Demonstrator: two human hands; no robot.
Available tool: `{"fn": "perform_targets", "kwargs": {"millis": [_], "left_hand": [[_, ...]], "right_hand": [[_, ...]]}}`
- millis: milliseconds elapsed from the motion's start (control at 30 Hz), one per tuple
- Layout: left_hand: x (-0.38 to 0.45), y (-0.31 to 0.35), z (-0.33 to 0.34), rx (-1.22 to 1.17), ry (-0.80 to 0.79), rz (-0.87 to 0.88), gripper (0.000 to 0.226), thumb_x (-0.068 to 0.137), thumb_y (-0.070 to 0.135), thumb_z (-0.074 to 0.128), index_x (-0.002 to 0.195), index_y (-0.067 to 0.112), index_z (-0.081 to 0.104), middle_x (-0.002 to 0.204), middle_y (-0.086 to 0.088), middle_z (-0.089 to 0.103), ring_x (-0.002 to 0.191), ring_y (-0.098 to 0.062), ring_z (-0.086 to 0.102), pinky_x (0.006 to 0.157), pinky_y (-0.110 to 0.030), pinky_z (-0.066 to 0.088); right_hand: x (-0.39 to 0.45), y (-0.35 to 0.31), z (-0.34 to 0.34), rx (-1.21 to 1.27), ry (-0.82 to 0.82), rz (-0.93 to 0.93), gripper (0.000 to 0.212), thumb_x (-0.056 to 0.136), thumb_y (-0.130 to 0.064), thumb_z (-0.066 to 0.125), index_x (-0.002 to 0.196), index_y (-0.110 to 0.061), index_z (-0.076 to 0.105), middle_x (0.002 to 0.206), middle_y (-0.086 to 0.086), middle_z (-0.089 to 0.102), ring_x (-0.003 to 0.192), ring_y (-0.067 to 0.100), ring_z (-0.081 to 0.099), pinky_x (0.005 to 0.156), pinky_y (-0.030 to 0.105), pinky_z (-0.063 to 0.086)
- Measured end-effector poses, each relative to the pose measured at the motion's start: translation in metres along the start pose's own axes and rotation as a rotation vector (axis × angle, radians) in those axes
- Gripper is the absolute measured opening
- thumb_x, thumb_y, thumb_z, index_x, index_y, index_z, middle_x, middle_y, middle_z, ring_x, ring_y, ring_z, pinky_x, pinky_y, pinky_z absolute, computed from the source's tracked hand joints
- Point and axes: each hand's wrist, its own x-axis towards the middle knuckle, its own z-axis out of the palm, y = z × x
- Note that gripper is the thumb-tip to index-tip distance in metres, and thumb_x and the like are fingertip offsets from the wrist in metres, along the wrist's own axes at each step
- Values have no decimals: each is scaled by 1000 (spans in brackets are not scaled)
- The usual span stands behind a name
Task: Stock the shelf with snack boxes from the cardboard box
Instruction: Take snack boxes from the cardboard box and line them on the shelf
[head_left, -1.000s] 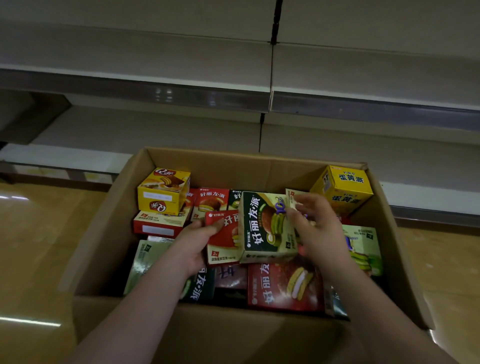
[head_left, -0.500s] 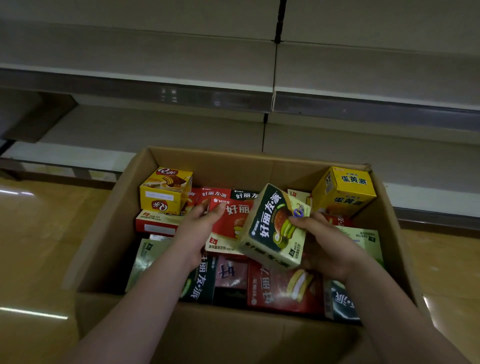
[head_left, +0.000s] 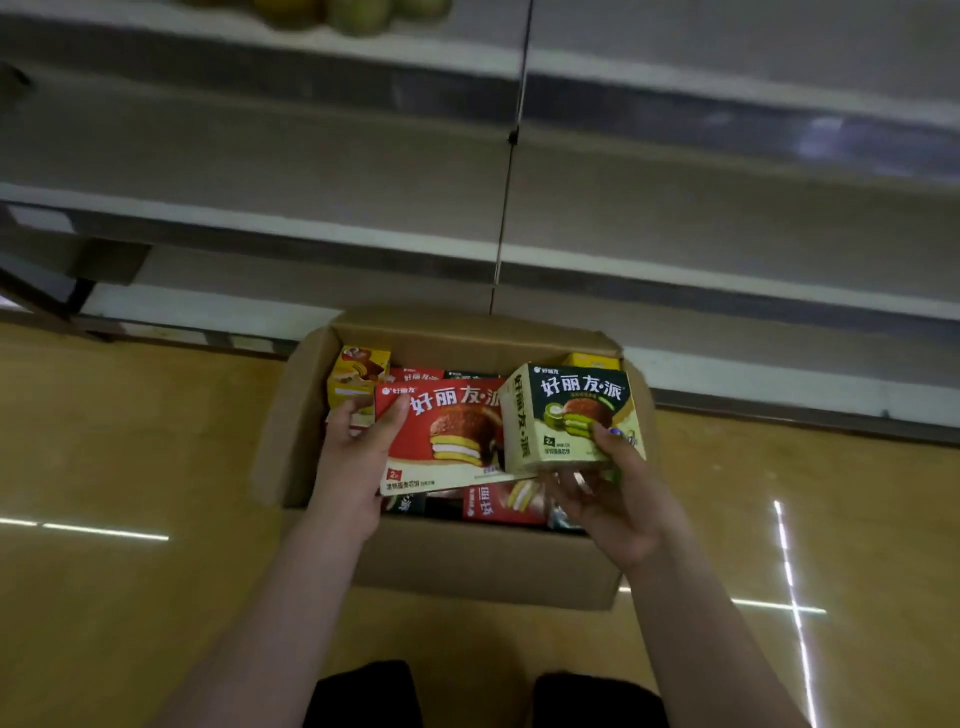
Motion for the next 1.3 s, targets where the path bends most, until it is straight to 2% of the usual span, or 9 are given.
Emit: {"fn": "perform_targets", "kwargs": {"millis": [200,333,500,600,733,833,967,1167,1300], "left_hand": [[-109,114,1,-4,6,117,44,72,39,78,107,25,57,78,1,74,67,-22,73,59,-34,57],[-167,182,6,-82,-47,189,49,64,36,82,105,23,60,97,-9,74,79,-29,73,57,-34,54],[-217,261,10,-150,-74,301,37,74,28,79,104,27,58,93,-9,73,70,-24,73,55,-34,56],[-235,311,2,-173,-125,390,39,77,30,78,109,23,58,96,-9,73,74,-25,74,58,-35,58],[-260,382,-24,-172,-214,509,31,78,26,78,98,28,55,97,-8,72,82,-26,72,60,-36,59],[-276,428,-51,-191,-265,570,39,77,24,79,107,24,54,99,-9,72,83,-29,72,61,-39,59],[-296,484,-81,-242,-294,659,50,76,25,79,118,21,51,102,-8,71,84,-27,73,67,-40,59],[-307,538,-95,-215,-359,789,52,75,26,80,116,23,50,107,-11,69,84,-30,73,73,-49,59],[-316,545,-72,-188,-410,772,52,77,26,79,119,21,49,103,-10,69,85,-30,72,69,-44,60]], "right_hand": [[-135,-63,53,-42,-121,-59,25,79,-14,68,101,-8,59,102,15,64,88,26,64,67,42,60],[-215,-101,88,-49,-255,-154,55,53,-12,84,102,-3,61,103,20,68,95,31,67,78,49,57],[-292,-128,138,10,-315,-297,21,79,-9,67,98,-5,58,103,16,65,103,30,62,74,55,54],[-332,-134,172,34,-383,-374,51,56,-10,82,101,-6,59,108,16,64,108,32,60,76,59,52],[-385,-138,220,4,-432,-523,41,68,-12,71,106,-7,58,121,19,61,108,31,61,89,55,52],[-417,-136,258,-23,-460,-582,39,71,-15,71,108,-9,59,122,17,60,111,29,59,102,51,44],[-451,-134,309,-104,-537,-678,30,84,-20,68,111,-9,59,117,14,62,108,26,60,103,45,44],[-485,-144,342,-275,-545,-824,45,70,-20,75,112,-9,61,112,11,69,100,20,65,86,35,52],[-499,-152,332,-177,-499,-830,19,88,-14,64,105,-8,60,106,13,67,98,22,63,98,39,48]]}}
